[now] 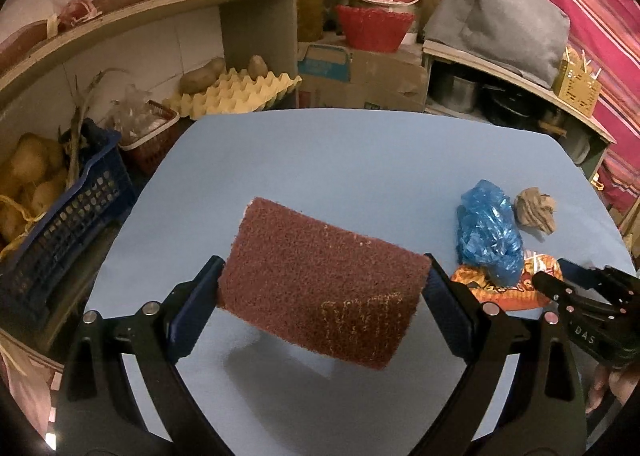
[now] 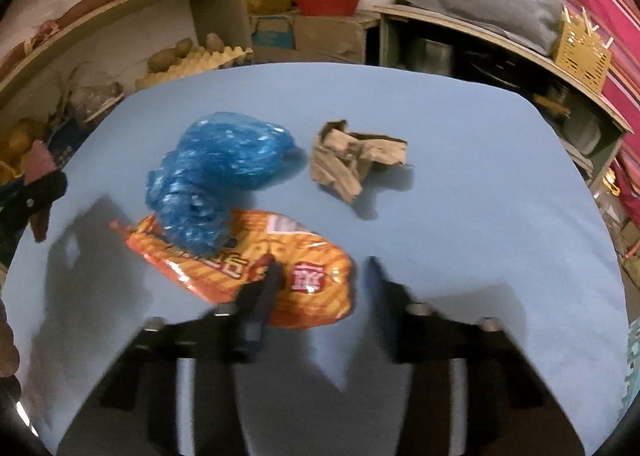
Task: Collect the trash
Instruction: 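Grasp the orange chip bag with the right tool while the left holds the pad, then carry the scouring pad and orange chip bag over the blue basket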
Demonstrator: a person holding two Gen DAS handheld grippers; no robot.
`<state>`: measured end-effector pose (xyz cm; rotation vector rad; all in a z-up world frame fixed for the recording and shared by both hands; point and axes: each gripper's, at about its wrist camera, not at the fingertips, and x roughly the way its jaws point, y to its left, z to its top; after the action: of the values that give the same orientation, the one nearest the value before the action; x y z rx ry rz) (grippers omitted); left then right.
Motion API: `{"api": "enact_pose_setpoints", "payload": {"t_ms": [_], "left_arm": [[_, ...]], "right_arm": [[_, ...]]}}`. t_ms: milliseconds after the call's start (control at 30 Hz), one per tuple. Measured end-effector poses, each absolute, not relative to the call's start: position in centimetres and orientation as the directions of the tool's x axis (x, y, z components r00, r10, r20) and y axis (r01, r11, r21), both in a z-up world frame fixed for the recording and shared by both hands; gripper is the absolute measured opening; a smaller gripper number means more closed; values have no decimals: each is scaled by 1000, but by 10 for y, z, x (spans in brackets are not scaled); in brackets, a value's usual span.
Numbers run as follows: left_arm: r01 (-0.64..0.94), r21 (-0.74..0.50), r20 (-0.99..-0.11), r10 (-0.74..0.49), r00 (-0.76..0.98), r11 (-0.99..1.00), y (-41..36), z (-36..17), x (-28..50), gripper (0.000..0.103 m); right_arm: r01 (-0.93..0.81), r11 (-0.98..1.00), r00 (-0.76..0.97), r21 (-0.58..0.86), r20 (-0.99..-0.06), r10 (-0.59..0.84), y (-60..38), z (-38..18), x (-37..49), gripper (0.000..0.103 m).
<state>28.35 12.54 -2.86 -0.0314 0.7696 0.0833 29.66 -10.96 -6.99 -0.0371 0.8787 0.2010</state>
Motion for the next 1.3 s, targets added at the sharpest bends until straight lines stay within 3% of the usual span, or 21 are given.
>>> {"api": "enact_pose_setpoints", "payload": {"t_ms": [67, 200, 800, 1300], "left_arm": [[-83, 2, -695, 61, 716, 997, 123, -28, 282, 92], [-75, 2, -689, 56, 722, 997, 117, -25, 278, 92], [-10, 9, -661, 13, 750, 1000, 61, -15, 257, 92], [62, 20, -597, -38, 801, 998, -43, -5, 223, 92]], "right_arm": [[-204, 978, 624, 37, -765, 159, -106, -69, 294, 20], [-214, 977, 635, 24, -756, 158, -105, -65, 288, 15], [-37, 998, 716, 49, -696, 61, -207, -32, 251, 13], [127, 986, 794, 104, -606, -39, -336, 4, 181, 13]]}}
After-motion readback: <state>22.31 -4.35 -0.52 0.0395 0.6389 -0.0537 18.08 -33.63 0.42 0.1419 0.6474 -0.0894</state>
